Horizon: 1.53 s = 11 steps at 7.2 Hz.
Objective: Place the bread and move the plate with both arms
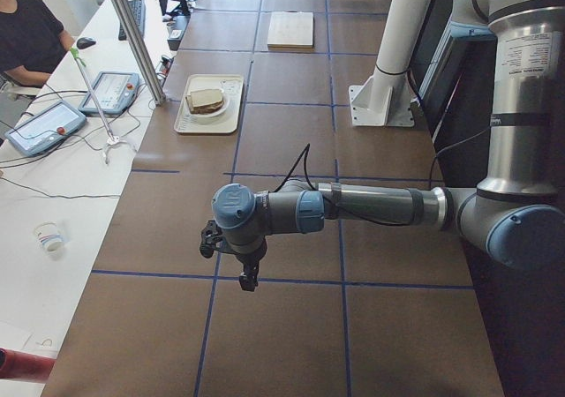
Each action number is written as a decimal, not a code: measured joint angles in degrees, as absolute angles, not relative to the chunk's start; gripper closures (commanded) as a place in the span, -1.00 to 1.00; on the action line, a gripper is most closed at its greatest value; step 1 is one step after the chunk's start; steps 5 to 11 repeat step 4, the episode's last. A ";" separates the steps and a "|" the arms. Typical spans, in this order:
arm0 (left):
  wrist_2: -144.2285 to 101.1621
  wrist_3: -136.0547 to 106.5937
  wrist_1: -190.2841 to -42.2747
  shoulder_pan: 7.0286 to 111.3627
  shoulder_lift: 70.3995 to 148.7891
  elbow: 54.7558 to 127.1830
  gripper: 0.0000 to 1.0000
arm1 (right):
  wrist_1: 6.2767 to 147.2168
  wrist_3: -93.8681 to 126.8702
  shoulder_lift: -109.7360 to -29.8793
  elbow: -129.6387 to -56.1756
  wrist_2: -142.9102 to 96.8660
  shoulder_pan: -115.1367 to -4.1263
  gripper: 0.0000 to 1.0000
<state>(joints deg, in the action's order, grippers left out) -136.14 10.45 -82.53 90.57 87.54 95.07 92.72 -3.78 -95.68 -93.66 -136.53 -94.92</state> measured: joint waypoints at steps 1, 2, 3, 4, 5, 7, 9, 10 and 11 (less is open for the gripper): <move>-136.14 10.48 -82.53 90.54 87.54 95.06 -1.00 | 92.70 -3.78 -95.69 -93.70 -136.53 -94.92 -1.00; -136.14 10.54 -82.53 90.55 87.54 95.04 -1.00 | 92.67 -3.78 -95.66 -93.78 -136.56 -94.92 -1.00; -136.12 10.66 -82.53 90.58 87.46 94.99 -1.00 | 92.65 -3.78 -95.58 -93.82 -136.57 -94.92 -1.00; -136.07 10.80 -82.53 90.60 87.34 94.96 -1.00 | 92.64 -3.78 -95.51 -93.83 -136.58 -94.92 -1.00; -136.07 10.80 -82.53 90.60 87.34 94.96 -1.00 | 92.64 -3.78 -95.51 -93.83 -136.58 -94.92 -1.00; -136.07 10.80 -82.53 90.60 87.34 94.96 -1.00 | 92.64 -3.78 -95.51 -93.83 -136.58 -94.92 -1.00; -136.07 10.80 -82.53 90.60 87.34 94.96 -1.00 | 92.64 -3.78 -95.51 -93.83 -136.58 -94.92 -1.00; -136.07 10.80 -82.53 90.60 87.34 94.96 -1.00 | 92.64 -3.78 -95.51 -93.83 -136.58 -94.92 -1.00; -136.07 10.80 -82.53 90.60 87.34 94.96 -1.00 | 92.64 -3.78 -95.51 -93.83 -136.58 -94.92 -1.00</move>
